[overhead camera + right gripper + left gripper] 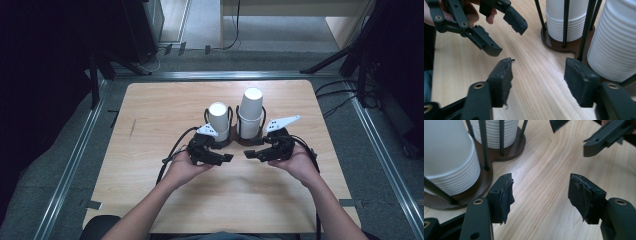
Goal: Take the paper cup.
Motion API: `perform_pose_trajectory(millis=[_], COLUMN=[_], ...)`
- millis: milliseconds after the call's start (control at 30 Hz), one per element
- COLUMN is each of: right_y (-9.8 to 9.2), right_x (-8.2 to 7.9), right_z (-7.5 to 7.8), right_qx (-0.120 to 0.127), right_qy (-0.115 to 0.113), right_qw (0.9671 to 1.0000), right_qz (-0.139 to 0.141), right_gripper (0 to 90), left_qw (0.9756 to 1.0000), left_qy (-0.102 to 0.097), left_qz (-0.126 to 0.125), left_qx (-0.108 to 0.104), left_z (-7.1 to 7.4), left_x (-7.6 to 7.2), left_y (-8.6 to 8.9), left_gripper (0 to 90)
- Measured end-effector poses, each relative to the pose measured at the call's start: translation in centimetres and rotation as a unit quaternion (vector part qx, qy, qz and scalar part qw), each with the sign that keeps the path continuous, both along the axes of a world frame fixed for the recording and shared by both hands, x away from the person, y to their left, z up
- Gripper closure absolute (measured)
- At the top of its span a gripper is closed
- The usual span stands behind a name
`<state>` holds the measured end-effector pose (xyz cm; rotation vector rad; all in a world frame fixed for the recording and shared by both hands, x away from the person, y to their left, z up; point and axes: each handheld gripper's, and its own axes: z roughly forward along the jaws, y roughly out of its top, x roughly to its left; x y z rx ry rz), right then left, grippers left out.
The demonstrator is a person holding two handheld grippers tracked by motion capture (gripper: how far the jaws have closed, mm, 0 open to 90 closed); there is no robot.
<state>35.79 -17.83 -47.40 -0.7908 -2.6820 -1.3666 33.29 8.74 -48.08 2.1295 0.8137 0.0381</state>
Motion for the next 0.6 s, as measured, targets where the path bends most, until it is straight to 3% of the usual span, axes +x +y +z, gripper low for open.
perform_pose_trajectory(millis=[133,267,300,333,467,600], right_y=[0.0,0.1,0.1,0.1,0.2,0.3], right_x=[0.0,-0.3,-0.5,-1.1,-0.9,-0.7], right_z=[0.2,0.4,0.5,0.6,0.5,0.5], right_qx=[-0.006,-0.002,-0.005,-0.017,-0.021,-0.018], right_qy=[0.009,-0.002,-0.015,-0.052,-0.029,-0.021], right_qw=[0.9999,1.0,0.9998,0.9982,0.9992,0.9995], right_qz=[-0.001,-0.004,-0.011,-0.026,-0.017,-0.016], right_gripper=[44.4,47.3,48.2,50.6,46.8,45.9], left_qw=[1.0,1.0,1.0,1.0,1.0,1.0], left_qy=[0.001,0.003,0.006,0.005,0.004,0.007], left_qz=[-0.001,0.0,-0.001,0.0,0.001,0.001], left_qx=[-0.003,-0.001,-0.001,0.003,0.006,0.004], left_z=[0.1,0.0,0.0,0.0,0.0,0.0], left_x=[-0.1,0.0,0.0,0.0,-0.1,0.0], left_y=[-0.1,-0.1,-0.1,-0.2,-0.3,-0.3], left_gripper=[37.6,40.6,40.6,41.7,42.0,42.7])
